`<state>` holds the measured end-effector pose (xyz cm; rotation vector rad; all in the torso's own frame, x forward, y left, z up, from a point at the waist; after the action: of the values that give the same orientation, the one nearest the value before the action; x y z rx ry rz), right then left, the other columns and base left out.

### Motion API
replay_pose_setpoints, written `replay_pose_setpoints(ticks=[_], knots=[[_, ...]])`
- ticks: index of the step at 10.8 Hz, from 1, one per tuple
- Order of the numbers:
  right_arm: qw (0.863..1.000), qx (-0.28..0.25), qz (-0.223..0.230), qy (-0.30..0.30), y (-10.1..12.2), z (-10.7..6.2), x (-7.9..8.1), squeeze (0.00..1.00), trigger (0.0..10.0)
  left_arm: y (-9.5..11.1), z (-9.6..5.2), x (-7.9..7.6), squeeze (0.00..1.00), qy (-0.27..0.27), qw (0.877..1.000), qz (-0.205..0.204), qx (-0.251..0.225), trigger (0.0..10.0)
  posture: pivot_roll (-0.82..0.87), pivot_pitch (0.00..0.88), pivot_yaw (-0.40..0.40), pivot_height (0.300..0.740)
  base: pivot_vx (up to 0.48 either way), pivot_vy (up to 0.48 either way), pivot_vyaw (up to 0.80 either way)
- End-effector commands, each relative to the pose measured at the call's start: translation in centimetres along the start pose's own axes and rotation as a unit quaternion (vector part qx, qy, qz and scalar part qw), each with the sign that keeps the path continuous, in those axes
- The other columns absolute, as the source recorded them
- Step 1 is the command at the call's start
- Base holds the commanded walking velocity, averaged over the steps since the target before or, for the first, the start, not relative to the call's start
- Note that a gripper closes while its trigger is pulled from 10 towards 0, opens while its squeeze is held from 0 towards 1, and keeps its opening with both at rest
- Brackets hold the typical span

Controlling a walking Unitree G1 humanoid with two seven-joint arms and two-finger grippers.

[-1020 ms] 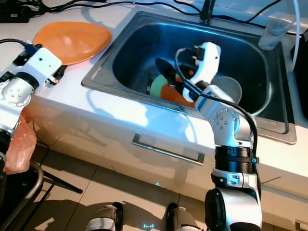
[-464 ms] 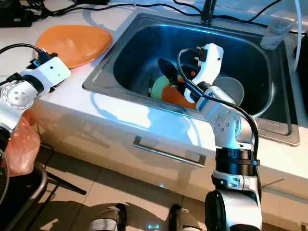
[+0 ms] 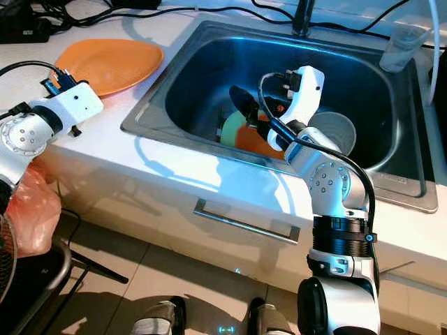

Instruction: Kitchen organization

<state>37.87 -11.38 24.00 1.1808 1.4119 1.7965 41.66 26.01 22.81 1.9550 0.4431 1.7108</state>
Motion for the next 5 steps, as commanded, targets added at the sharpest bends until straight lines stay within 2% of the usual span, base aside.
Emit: replay_pose_setpoints(ticks=[1,5], knots=[[1.000,-0.005,0.002,-0.005,0.24,-0.26,-0.16,0.00,10.0,-3.25,-0.49,-5.23,0.00,-0.094,0.993,0.002,0.065,0.0,0.06,0.238,0.003,0.740,0.000,0.000,0.00],[1.000,-0.004,0.002,-0.006,0.23,-0.23,-0.29,0.00,10.0,-3.19,-0.46,-5.19,0.00,-0.090,0.994,-0.001,0.063,0.0,0.06,0.236,0.002,0.740,0.000,0.000,0.00]])
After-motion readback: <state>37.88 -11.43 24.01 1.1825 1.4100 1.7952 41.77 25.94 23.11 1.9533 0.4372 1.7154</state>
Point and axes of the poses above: a point about 5 cm out from each wrist's last joint towards the gripper, its own z axis pointing out of the wrist towards the gripper, its own y axis along the axis of the wrist's last joint, x = y × z, the point moved 3 cm from there along z, pointing out of the wrist towards the gripper, and after that the axes turned 10 degrees about -z, right-handed, at the moved point
